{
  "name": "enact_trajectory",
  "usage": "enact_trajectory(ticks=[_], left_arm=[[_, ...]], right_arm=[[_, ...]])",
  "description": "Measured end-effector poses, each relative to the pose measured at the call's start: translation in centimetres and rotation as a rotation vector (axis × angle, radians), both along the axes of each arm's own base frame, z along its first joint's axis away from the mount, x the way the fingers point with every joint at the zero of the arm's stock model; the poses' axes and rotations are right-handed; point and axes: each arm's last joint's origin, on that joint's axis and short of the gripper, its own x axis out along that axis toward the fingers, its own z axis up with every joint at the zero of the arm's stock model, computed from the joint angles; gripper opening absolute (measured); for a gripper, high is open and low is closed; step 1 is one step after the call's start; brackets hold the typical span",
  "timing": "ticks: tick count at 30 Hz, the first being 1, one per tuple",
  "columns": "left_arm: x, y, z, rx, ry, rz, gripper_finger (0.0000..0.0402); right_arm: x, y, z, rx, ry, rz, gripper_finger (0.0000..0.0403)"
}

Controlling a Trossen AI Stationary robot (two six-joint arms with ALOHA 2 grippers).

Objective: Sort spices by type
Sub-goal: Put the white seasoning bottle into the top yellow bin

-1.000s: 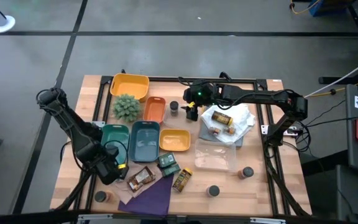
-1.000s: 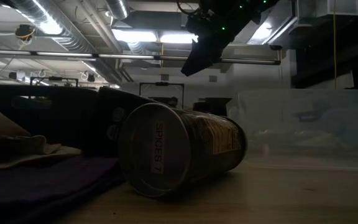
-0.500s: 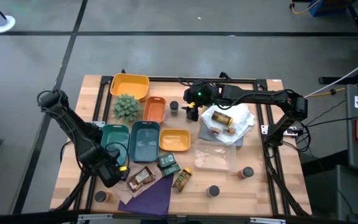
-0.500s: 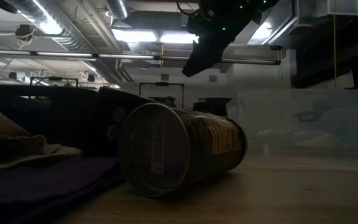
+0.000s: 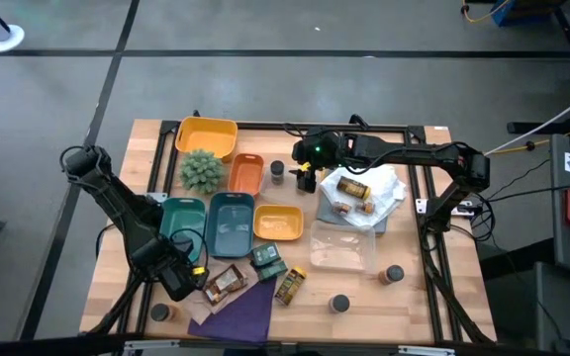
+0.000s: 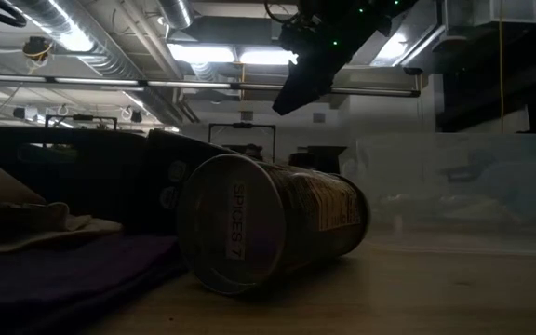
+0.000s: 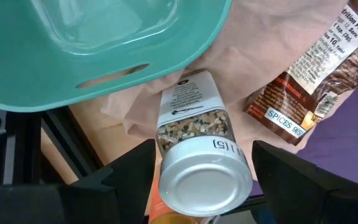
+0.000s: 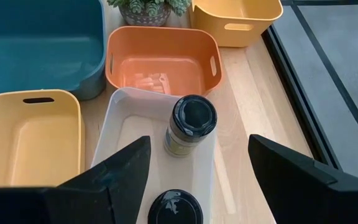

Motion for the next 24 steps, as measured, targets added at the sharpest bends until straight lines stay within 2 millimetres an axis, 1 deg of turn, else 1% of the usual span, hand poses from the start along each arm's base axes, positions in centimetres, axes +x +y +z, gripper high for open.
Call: enact_trajectory(ticks=[16,24], left_arm=[[0.0,0.0,0.0,0.000,0.004,0.020,0.0251],[0.4,-0.5,-1.2,0.033,0.035,-0.007,0.0251]], right_arm=[[0.0,0.0,0.0,0.000,0.000,0.000,0.0271],[0.0,0.0,0.0,0.000,0.000,0.000,0.0271]])
